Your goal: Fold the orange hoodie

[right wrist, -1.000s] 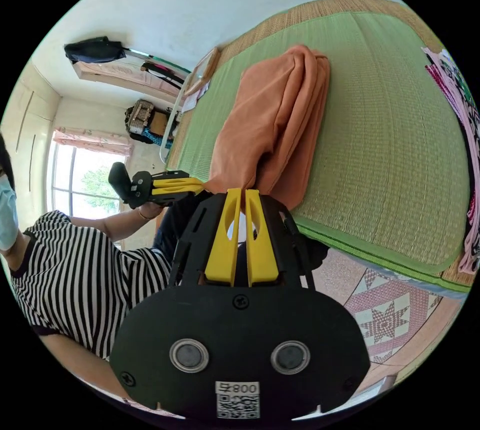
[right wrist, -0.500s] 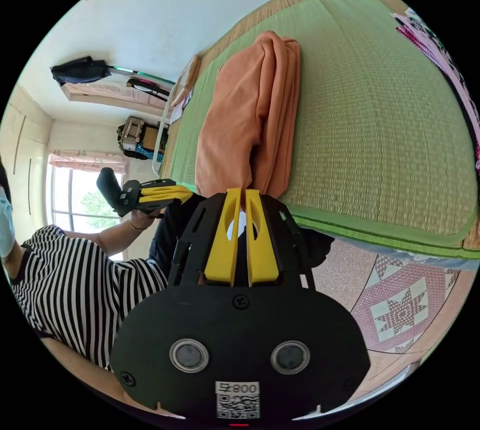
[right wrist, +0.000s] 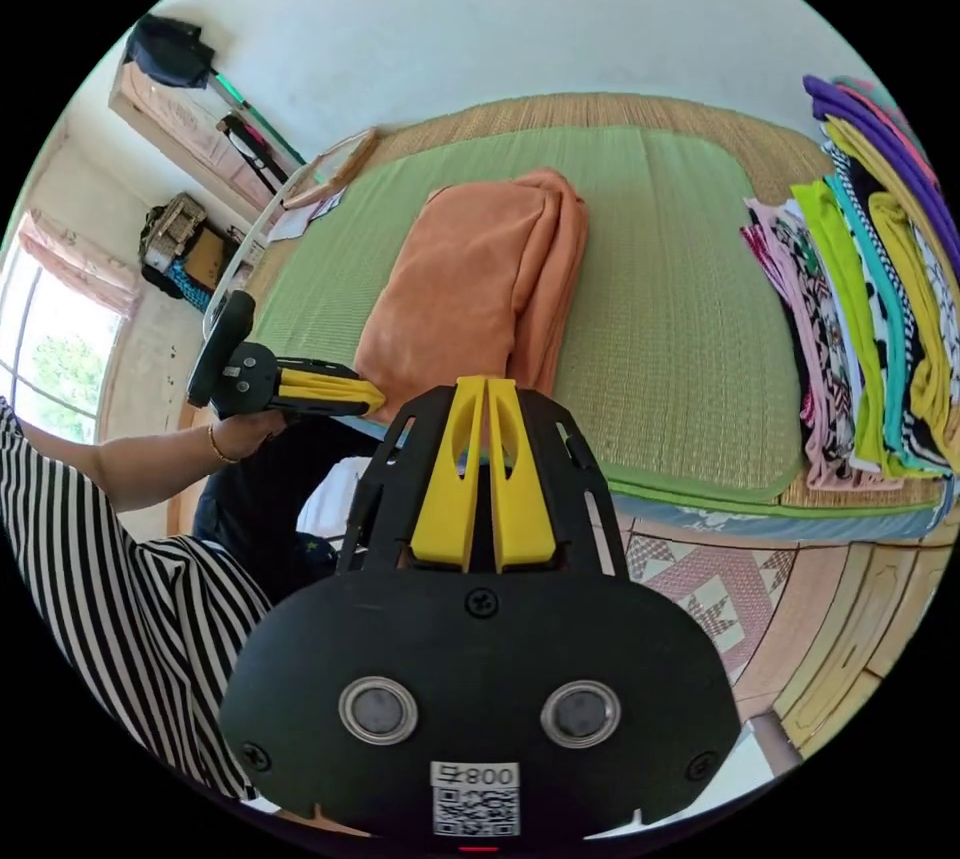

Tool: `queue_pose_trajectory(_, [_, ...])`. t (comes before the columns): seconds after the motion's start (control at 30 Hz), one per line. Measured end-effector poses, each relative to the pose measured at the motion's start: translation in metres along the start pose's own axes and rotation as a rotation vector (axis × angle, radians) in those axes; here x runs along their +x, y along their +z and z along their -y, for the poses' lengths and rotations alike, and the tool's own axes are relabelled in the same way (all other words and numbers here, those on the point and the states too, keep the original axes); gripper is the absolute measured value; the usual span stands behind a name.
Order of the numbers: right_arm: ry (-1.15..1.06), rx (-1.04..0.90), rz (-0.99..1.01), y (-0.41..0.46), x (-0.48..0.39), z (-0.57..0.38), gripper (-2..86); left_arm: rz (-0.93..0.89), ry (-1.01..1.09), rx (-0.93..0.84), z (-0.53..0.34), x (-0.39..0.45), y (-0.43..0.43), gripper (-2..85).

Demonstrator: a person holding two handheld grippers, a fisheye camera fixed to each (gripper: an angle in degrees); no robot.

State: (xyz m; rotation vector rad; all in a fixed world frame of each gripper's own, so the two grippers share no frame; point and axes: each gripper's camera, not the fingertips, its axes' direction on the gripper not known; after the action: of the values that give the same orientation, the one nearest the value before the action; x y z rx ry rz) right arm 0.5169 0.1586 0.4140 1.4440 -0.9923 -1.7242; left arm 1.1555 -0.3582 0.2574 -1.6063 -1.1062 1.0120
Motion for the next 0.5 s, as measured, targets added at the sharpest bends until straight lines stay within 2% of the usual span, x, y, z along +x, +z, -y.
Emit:
queue_pose_trajectory(0.13, [-0.062,-0.095,-0.010,0.034,-0.030,0.021,0.1,-0.012,-0.010,0.001,-0.006,-0.007,0.019,0.1])
queue_pose_trajectory(0.27, [-0.137,-0.263,-0.153,0.103,-0.059,0.022,0.2,-0.028,-0.028,-0.009,-0.012,-0.017,0.043,0.1])
queue_pose_trajectory(0.4, [-0.197,-0.216,-0.271,0.112,-0.088,0.017,0.2,-0.052,-0.041,-0.003,-0.020,-0.027,0.059,0.1])
queue_pose_trajectory(0.5, [-0.181,-0.234,-0.265,0.114,-0.091,0.022,0.2,-0.080,-0.061,0.007,-0.028,-0.037,0.074,0.1])
